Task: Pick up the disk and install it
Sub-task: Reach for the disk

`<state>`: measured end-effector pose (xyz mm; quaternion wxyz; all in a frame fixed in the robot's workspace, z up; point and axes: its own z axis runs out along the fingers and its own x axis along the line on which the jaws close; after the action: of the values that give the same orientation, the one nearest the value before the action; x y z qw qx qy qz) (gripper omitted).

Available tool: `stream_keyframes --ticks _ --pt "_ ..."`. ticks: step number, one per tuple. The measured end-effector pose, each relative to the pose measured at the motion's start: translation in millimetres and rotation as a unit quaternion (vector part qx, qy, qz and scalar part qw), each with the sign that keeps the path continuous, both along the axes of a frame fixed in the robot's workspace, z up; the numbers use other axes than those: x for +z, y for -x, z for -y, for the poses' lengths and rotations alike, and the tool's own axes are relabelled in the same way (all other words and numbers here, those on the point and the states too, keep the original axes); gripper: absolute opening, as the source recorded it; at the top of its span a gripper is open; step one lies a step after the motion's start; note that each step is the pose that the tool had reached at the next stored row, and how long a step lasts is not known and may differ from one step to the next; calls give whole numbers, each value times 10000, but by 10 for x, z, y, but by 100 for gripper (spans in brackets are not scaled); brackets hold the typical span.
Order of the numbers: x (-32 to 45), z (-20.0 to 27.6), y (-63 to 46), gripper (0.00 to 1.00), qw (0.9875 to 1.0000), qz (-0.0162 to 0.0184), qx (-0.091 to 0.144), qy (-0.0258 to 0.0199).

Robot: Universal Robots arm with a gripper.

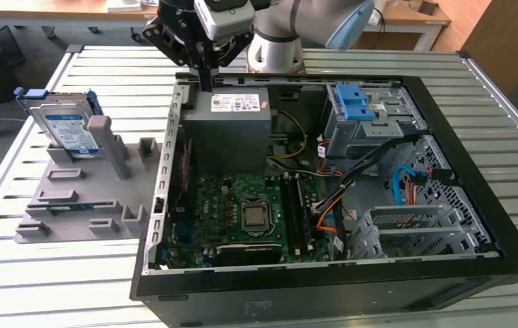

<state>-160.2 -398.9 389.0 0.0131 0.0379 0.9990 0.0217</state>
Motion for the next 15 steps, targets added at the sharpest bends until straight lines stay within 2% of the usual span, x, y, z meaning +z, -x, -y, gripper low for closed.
stream_keyframes --ticks 15 --pt "-9 0 60 11 10000 0 0 0"
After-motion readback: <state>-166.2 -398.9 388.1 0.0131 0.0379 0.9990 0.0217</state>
